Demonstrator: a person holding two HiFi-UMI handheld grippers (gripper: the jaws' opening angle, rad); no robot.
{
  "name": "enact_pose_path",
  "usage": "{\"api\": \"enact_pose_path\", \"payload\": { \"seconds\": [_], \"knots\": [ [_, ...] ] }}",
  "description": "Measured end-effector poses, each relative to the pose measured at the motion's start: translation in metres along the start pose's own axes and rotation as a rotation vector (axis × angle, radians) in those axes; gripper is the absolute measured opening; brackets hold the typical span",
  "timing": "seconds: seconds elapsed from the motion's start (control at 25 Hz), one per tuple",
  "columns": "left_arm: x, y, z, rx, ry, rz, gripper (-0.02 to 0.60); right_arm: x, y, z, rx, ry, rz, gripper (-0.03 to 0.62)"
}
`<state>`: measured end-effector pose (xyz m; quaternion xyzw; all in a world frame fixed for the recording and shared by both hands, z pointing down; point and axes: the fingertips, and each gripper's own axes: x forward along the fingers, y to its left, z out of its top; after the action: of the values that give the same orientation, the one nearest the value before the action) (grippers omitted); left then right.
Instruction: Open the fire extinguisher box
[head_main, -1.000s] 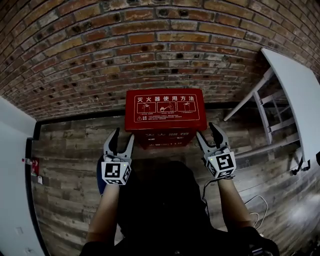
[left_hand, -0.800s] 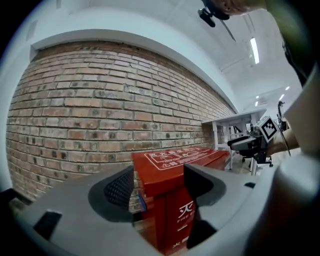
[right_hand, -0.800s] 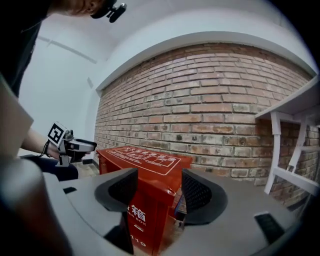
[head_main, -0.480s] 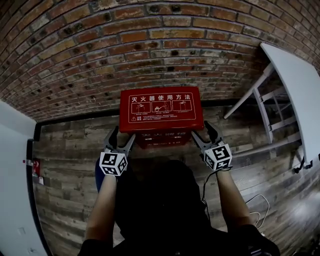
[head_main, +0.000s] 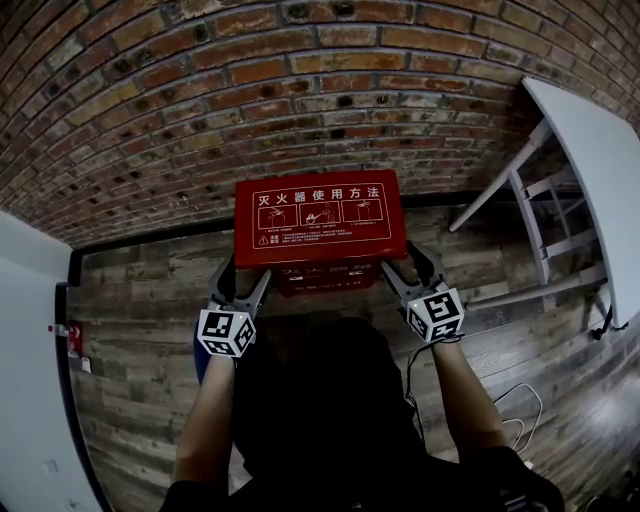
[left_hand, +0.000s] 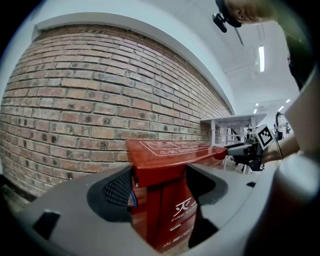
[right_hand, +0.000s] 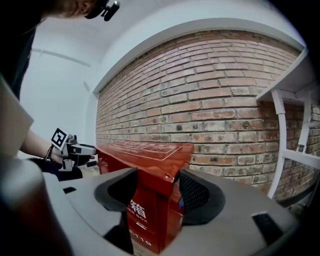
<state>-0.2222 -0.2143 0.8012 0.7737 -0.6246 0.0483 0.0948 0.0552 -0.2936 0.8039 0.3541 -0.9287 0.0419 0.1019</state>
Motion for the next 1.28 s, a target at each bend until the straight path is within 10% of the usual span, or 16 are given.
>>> {"api": "enact_pose_path", "payload": {
  "seconds": [0.4,1.28],
  "knots": [
    [-0.006,-0.005,0.042,0.117,-0.022,-0.02,0.382,-0.01,-0.006,0.052,0.058,-0.057,0.006,0.272],
    [0.097,0.055,0.188,0.1,-0.21,-0.011,0.379,0.095,-0.092,0.197,0.05,-0.229,0.058,0.272]
  ]
}}
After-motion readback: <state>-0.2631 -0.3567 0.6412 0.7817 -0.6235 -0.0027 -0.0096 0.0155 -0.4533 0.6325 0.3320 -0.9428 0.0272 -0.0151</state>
